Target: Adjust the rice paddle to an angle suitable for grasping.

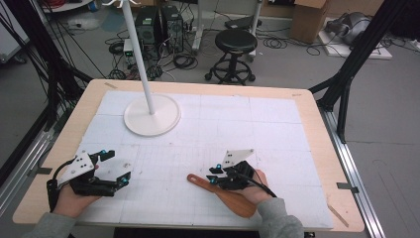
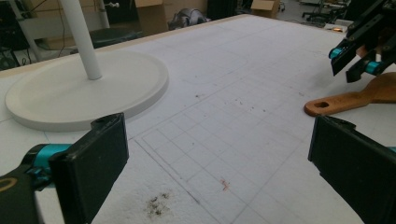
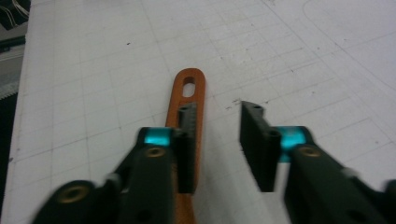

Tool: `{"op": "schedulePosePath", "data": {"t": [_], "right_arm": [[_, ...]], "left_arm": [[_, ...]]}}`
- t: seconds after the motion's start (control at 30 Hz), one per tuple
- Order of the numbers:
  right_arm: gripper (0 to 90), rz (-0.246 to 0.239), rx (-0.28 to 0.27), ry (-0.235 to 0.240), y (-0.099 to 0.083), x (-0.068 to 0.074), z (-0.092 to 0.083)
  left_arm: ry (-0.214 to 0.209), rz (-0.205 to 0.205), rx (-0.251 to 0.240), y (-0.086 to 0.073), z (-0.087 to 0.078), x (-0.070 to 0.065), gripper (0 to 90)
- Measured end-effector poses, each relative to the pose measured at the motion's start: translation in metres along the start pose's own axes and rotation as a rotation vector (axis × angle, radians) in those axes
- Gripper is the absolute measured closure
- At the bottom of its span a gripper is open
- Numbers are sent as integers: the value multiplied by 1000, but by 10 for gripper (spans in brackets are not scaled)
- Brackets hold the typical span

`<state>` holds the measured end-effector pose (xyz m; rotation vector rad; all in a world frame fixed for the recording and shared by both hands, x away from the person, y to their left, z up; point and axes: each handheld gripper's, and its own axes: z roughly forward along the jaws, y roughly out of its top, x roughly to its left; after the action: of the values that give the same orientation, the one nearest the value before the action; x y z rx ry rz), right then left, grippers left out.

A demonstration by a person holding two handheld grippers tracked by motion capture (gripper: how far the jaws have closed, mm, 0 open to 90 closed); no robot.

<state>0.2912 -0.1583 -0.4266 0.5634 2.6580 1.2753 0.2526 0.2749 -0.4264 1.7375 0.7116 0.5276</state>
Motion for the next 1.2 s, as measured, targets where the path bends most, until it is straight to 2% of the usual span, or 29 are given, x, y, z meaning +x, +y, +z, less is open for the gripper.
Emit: {"op": "schedulePosePath", "data": {"t": [0.07,0.17,0.27,0.33,0.47,0.5,0.53,0.63,0.7,0.8,1.03,1.2], "right_arm": [[475,4,10,3,-1,3,-1],[217,13,23,-1,-3,8,-3],[185,10,14,-3,-4,10,-6],[180,5,-17,-5,-3,11,-12],[60,23,-60,-41,-1,13,-23],[0,26,-66,-52,0,14,-25],[0,37,-67,-64,0,14,-27],[0,30,-69,-85,1,15,-32],[0,28,-72,-83,1,15,-33],[0,13,-49,-91,3,17,-30],[0,-22,18,-86,10,26,-21],[0,-37,56,-58,15,29,-11]], "left_arm": [[4,-3,2,0,0,0,56],[4,-6,-2,1,1,1,56],[1,-6,-4,1,1,1,55],[0,-8,-3,1,2,1,55],[1,-9,-8,2,2,2,56],[2,-9,-8,2,2,2,56],[2,-8,-6,2,2,2,56],[1,-7,-5,2,3,2,56],[1,-7,-4,2,3,2,56],[1,-7,-4,2,3,2,56],[1,-4,0,2,4,2,56],[2,-2,-1,2,4,2,55]]}}
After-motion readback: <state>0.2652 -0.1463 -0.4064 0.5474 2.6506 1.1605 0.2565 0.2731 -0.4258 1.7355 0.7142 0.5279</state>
